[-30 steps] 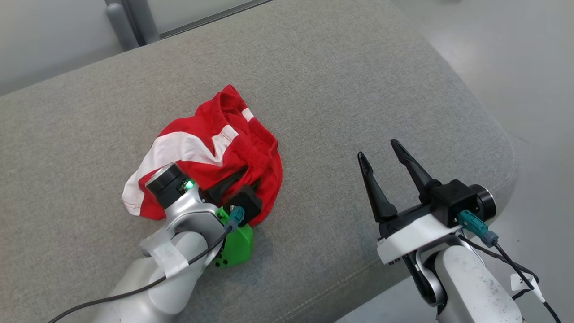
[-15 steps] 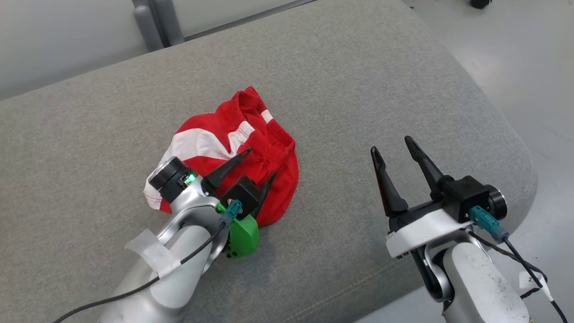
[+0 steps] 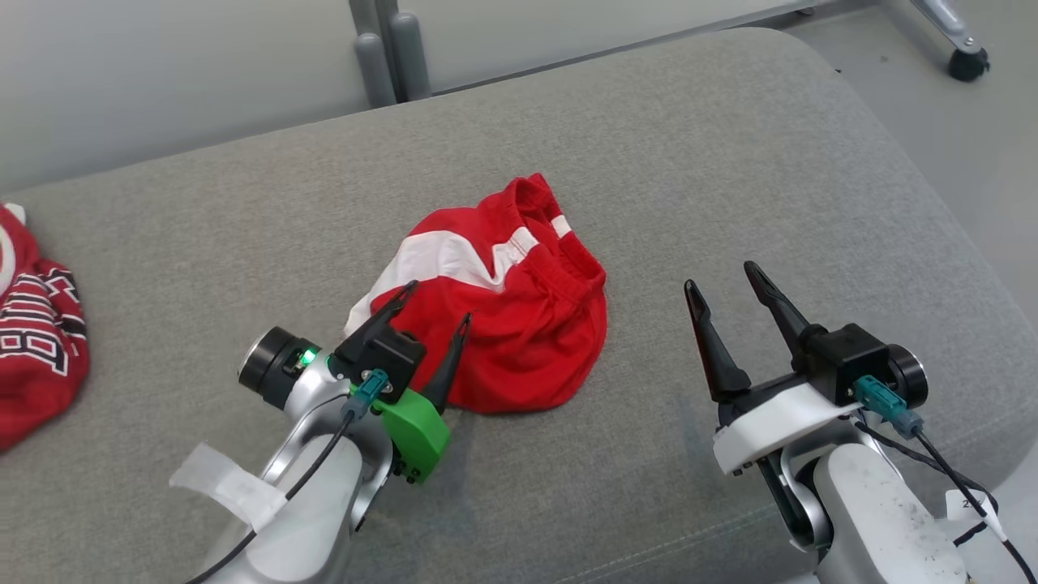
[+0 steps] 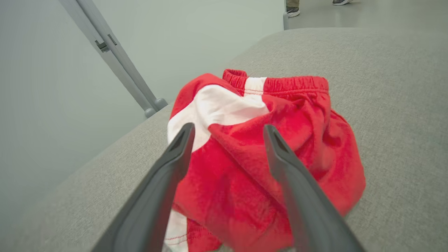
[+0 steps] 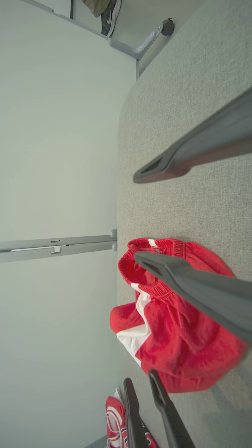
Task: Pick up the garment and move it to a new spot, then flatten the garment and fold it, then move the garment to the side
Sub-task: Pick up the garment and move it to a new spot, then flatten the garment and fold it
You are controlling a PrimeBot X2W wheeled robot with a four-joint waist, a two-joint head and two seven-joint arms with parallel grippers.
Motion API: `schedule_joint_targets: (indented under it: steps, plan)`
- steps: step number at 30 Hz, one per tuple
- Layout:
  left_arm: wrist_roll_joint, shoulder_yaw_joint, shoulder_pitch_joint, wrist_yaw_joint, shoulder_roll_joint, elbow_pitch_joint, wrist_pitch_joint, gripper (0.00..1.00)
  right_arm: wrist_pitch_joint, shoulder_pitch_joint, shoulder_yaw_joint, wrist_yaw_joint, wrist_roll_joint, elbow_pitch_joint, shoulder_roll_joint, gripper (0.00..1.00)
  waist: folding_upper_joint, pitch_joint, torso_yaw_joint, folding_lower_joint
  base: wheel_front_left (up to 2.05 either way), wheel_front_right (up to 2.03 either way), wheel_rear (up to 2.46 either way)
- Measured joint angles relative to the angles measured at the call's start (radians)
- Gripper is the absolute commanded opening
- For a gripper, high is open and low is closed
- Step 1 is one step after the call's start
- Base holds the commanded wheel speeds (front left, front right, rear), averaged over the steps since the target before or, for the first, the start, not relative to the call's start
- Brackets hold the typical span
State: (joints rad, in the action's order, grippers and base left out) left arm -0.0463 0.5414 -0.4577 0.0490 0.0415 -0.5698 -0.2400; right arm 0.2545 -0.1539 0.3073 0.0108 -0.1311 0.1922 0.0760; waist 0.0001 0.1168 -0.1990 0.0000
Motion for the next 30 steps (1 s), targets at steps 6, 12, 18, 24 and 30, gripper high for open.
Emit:
schedule_joint_targets:
  steps: [6,12,18,24,30]
  plan:
    - [-0.086,-0.021,0.048,-0.028,0.000,0.046,-0.007,1.00,-0.015,-0.031,0.016,0.037,0.001,0.062,0.027,1.00,0.0000,-0.016,0.068,0.0000,0.00,0.00,0.00]
    - [-0.129,-0.002,0.075,-0.056,0.000,0.103,-0.008,1.00,-0.083,-0.141,-0.008,0.067,-0.043,0.118,0.039,1.00,0.0000,-0.017,0.142,0.0000,0.00,0.00,0.00]
    - [-0.133,0.021,0.085,-0.077,0.000,0.151,-0.009,1.00,-0.184,-0.213,-0.032,0.086,-0.101,0.214,0.049,1.00,0.0000,-0.008,0.216,0.0000,0.00,0.00,0.00]
    - [-0.135,0.045,0.085,-0.095,0.000,0.200,-0.009,1.00,-0.290,-0.285,-0.029,0.103,-0.148,0.301,0.057,1.00,0.0000,0.012,0.295,0.0000,0.00,0.00,0.00]
    - [-0.135,0.045,0.085,-0.107,0.000,0.230,-0.012,1.00,-0.365,-0.331,-0.020,0.103,-0.188,0.361,0.056,1.00,0.0000,0.036,0.341,0.0000,0.00,0.00,0.00]
